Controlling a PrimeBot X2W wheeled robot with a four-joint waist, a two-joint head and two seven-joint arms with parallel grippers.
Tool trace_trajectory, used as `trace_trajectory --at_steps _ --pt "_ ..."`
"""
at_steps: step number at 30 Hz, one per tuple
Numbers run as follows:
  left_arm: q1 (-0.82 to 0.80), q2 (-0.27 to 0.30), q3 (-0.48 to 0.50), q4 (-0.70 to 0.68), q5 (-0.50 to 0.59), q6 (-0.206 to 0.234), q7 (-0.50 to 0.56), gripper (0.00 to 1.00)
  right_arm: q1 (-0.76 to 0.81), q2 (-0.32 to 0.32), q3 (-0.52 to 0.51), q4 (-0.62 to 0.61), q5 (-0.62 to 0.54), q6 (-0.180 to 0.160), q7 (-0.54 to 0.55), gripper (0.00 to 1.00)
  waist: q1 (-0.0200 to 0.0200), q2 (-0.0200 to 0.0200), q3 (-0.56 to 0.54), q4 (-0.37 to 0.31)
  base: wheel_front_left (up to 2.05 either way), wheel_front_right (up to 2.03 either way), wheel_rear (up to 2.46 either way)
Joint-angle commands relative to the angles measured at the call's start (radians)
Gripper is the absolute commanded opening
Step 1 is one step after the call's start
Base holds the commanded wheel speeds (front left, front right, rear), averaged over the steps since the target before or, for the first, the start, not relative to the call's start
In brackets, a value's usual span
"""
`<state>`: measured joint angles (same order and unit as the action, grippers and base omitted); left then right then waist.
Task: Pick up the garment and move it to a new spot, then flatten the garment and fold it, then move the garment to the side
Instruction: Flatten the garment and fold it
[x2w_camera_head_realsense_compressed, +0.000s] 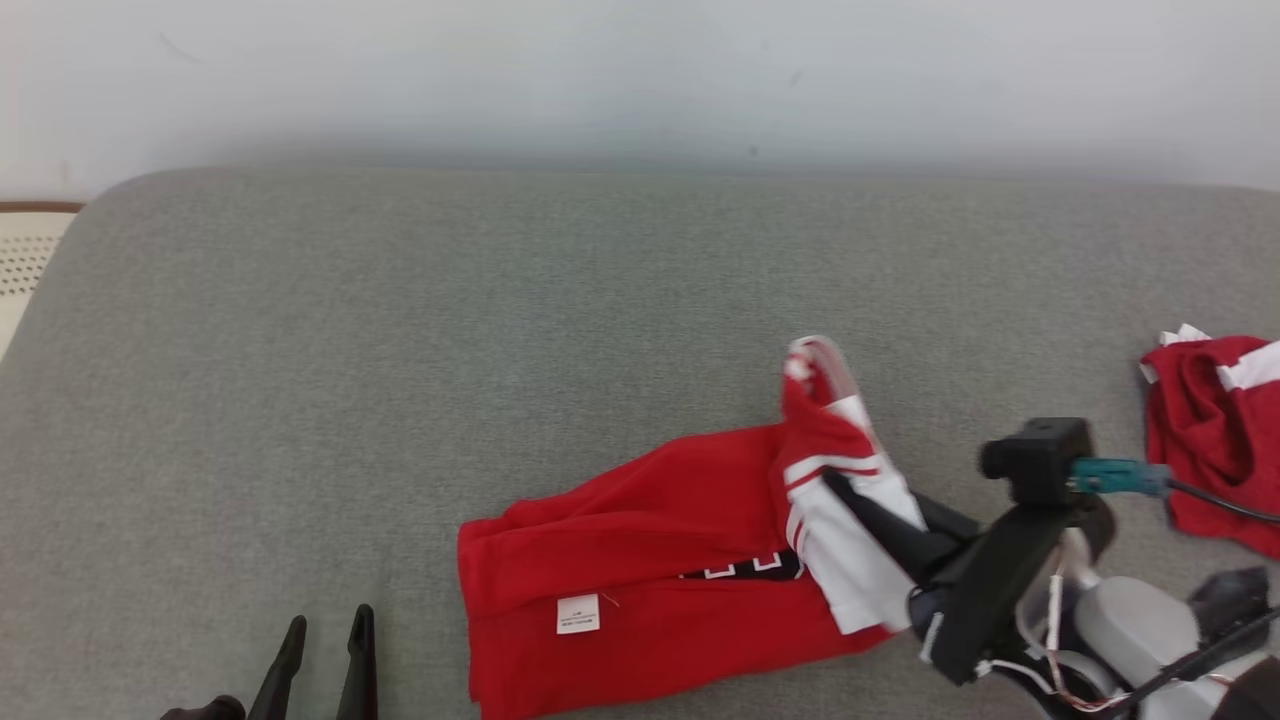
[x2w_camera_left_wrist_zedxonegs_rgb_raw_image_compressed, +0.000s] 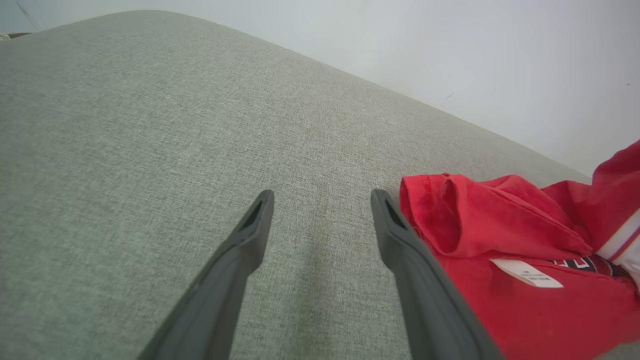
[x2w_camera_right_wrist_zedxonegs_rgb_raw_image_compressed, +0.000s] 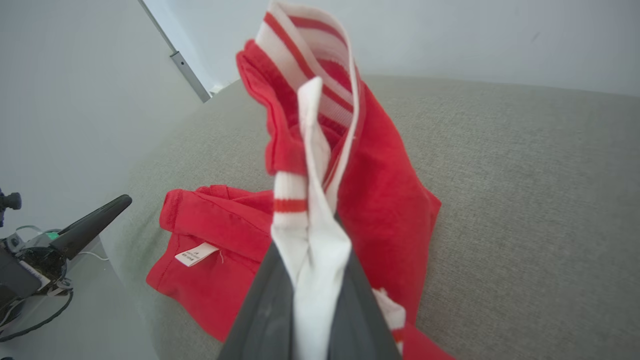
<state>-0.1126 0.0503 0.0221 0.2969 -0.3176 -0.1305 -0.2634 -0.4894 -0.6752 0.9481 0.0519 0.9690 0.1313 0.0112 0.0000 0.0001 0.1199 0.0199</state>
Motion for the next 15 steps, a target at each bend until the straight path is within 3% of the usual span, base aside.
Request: trace_trajectory --at_steps 1,7,15 --pt "0.006 0.001 -0.003 0.005 -0.008 0.003 0.000 1.00 -0.016 0.016 0.015 -0.012 -0.001 -0.001 0.022 0.00 0.0000 -0.0001 -0.004 0.023 0.00 0.00 0.00" --pt "0.000 0.001 -0.031 0.004 -0.029 0.007 0.000 1.00 -0.076 0.093 0.093 0.002 -0.038 -0.001 0.101 0.00 0.0000 -0.0001 -0.002 0.096 0.00 0.00 0.00" --pt "-0.003 0.001 -0.053 0.001 -0.046 0.020 0.000 1.00 -0.120 0.155 0.168 0.074 -0.038 -0.001 0.097 0.00 0.0000 -0.0001 0.012 0.188 0.00 0.00 0.00"
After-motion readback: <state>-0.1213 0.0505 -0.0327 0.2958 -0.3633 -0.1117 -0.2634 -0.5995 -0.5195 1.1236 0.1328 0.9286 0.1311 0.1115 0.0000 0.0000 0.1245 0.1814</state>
